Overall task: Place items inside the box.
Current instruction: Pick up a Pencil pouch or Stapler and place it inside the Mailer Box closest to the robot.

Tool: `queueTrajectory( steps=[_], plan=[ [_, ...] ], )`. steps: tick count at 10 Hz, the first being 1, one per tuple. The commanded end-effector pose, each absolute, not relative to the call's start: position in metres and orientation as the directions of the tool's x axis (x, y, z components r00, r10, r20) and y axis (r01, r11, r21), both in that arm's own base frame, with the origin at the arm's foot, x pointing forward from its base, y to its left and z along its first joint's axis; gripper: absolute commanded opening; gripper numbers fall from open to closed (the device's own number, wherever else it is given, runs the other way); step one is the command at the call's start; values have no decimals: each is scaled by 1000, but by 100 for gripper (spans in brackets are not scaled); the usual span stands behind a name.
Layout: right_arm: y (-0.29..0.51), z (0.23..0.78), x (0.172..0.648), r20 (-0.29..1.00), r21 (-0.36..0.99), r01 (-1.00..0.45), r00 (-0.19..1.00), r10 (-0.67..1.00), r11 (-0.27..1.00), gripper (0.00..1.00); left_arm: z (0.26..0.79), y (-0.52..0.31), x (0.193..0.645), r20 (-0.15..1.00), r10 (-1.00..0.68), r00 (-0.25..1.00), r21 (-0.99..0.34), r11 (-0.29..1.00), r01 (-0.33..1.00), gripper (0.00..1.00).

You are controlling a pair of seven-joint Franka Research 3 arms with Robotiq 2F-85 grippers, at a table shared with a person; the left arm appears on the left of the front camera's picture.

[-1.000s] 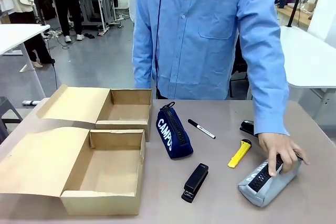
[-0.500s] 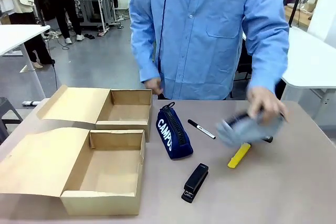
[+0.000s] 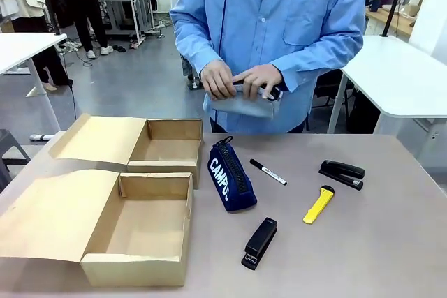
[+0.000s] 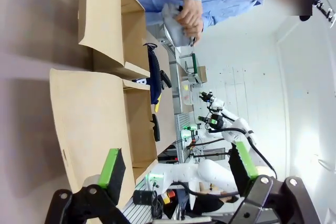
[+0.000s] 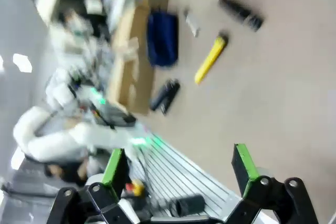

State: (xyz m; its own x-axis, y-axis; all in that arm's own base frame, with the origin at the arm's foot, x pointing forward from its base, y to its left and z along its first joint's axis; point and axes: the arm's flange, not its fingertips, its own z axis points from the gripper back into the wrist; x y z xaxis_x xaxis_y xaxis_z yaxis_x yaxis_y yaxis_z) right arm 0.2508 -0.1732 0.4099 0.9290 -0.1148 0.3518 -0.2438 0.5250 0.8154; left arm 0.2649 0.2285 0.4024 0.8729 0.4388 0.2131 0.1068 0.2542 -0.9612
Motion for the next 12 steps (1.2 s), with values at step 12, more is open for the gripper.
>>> queueTrajectory(
  steps=[12],
  plan=[
    [158,451,282,129,427,-625,757,641,653,100,403,230,263,235,432,871,-958,253,133,100]
  ],
)
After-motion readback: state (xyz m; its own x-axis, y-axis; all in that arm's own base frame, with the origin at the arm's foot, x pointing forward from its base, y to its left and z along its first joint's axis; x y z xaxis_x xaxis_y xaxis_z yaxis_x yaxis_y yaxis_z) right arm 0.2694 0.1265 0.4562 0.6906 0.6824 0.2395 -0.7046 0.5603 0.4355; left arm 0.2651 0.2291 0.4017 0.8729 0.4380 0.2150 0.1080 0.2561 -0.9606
